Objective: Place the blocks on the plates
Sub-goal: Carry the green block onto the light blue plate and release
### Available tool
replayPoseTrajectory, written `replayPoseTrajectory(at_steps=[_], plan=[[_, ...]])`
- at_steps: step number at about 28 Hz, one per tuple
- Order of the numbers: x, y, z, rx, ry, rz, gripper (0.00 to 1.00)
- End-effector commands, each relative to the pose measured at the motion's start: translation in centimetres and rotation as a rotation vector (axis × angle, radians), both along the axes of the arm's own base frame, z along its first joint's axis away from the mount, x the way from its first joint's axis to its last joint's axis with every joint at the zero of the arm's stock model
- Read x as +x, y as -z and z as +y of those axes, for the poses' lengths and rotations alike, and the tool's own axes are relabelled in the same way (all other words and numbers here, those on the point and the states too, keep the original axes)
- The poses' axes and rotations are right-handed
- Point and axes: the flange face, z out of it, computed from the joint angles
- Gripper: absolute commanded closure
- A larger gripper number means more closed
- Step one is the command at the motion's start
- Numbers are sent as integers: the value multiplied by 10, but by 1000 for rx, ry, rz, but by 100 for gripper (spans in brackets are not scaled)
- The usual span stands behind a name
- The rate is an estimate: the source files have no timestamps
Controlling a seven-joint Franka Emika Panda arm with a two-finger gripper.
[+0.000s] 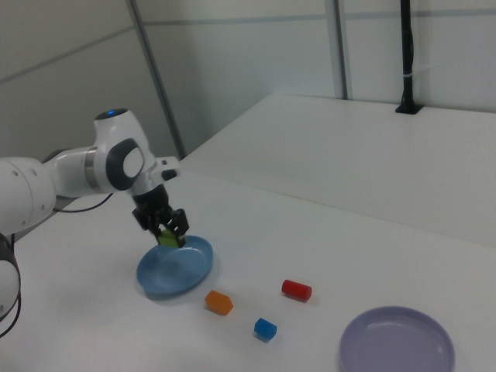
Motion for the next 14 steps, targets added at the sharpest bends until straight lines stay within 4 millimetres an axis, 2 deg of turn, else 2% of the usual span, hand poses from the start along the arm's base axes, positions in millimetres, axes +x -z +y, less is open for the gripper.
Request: replayPoseTrajectory(at_steps=[1,5,9,10,11,12,14], plan=[[2,26,-1,-32,14,-6,81],[6,44,0,-51,-4,-20,79],[7,49,-1,-63,-10,-20,67],[8,50,-3,-65,-9,-18,51],[8,50,-3,-65,-11,-18,42],[8,50,-4,-66,-11,-18,35],[7,51,-4,-67,-14,-15,27]])
